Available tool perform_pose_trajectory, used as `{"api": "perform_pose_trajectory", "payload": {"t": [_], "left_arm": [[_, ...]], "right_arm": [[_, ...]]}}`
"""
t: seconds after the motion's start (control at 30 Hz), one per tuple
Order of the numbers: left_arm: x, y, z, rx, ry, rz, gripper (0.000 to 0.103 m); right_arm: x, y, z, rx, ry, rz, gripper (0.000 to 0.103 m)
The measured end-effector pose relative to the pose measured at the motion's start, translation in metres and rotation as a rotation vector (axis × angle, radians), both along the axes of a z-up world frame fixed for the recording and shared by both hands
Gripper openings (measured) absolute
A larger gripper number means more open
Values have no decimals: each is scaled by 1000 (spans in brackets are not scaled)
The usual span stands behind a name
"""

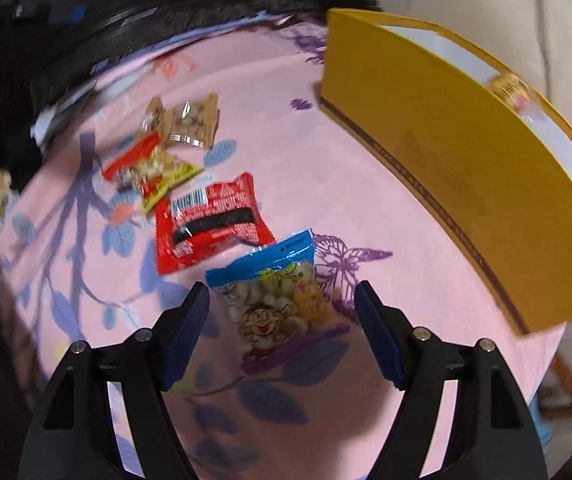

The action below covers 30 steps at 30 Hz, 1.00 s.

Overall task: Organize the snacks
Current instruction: 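Return to the pile and grasp the blue-topped cartoon snack bag with the right tool, then grasp the clear peanut-cookie bag with the left tool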

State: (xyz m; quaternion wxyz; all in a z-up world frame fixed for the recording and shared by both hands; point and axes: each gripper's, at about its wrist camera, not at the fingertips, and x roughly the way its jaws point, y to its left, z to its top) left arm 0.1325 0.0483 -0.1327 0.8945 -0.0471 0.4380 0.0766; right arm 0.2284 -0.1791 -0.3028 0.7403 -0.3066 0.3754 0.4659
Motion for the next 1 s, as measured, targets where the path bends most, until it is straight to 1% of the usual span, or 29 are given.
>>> {"api": "perform_pose_trajectory", "payload": {"t": [0.1,0.2,0.3,0.33,0.37,0.4,0.43,0.47,0.53,0.6,0.67,0.73,0.8,0.9,1.0], "left_arm": [[-5,11,-2,-7,18,33,101],[-7,20,-5,-19,32,63,101],[-7,24,-7,-17,44,77,101],[-7,25,-9,-15,47,77,101],[-7,25,-10,-12,51,78,101],[-6,26,-12,-11,55,78,101],[-6,25,-15,-12,63,76,101],[-6,24,-18,-17,72,71,101],[-4,21,-25,-31,88,57,101],[-2,15,-37,-48,112,36,101],[-1,9,-46,-47,130,18,101],[1,2,-57,-46,145,4,101],[5,1,-65,-53,160,5,101],[19,9,-72,-75,163,19,101],[41,16,-80,-55,170,-14,101]], "right_arm": [[1,8,-5,-44,-3,79,75],[-1,13,-9,-68,-11,130,75],[-2,20,-20,-115,-56,169,75],[-2,20,-23,-117,-54,178,74],[1,18,-23,-105,-26,170,70],[5,17,-23,-95,42,142,58],[7,16,-22,-94,65,106,51],[4,14,-20,-99,58,90,48],[-3,8,-15,-75,73,67,47],[-8,-2,-9,-18,118,-7,47],[-14,-11,-3,28,148,-78,47],[-22,-18,0,62,155,-139,47],[-29,-22,5,106,188,-196,47],[-41,-24,9,145,219,-257,47],[-50,-27,8,169,258,-316,48]]}}
